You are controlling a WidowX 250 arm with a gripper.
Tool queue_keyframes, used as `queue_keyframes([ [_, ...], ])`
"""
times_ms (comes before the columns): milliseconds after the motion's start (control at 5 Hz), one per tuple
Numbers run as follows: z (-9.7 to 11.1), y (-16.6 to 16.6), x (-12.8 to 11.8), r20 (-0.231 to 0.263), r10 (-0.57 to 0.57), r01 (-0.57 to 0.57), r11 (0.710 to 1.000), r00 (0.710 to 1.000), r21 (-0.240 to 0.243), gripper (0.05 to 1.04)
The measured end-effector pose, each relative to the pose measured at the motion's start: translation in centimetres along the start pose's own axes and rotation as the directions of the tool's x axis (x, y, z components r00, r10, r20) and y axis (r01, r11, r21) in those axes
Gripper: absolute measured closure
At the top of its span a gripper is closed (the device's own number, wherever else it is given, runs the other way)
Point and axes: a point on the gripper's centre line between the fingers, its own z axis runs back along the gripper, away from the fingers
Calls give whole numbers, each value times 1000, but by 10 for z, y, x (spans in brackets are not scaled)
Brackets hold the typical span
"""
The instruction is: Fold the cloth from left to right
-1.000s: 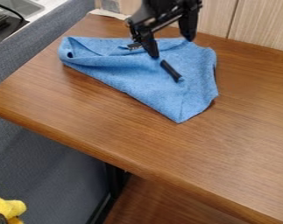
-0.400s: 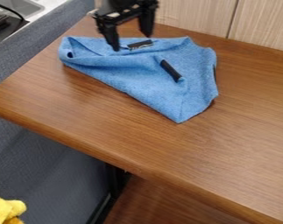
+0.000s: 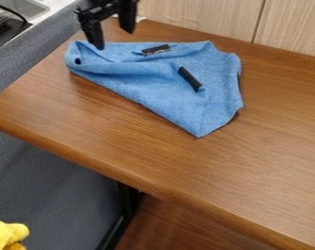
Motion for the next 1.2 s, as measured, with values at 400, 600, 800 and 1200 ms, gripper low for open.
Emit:
queue_keyframes([
  [400,-20,13,50,22,165,-166,985,986,51,82],
  [600,-30,26,71,48,253,-257,962,966,95,82],
  [800,-43,25,82,60,280,-286,951,958,123,82],
  [1200,-74,22,88,63,270,-277,931,961,240,95],
])
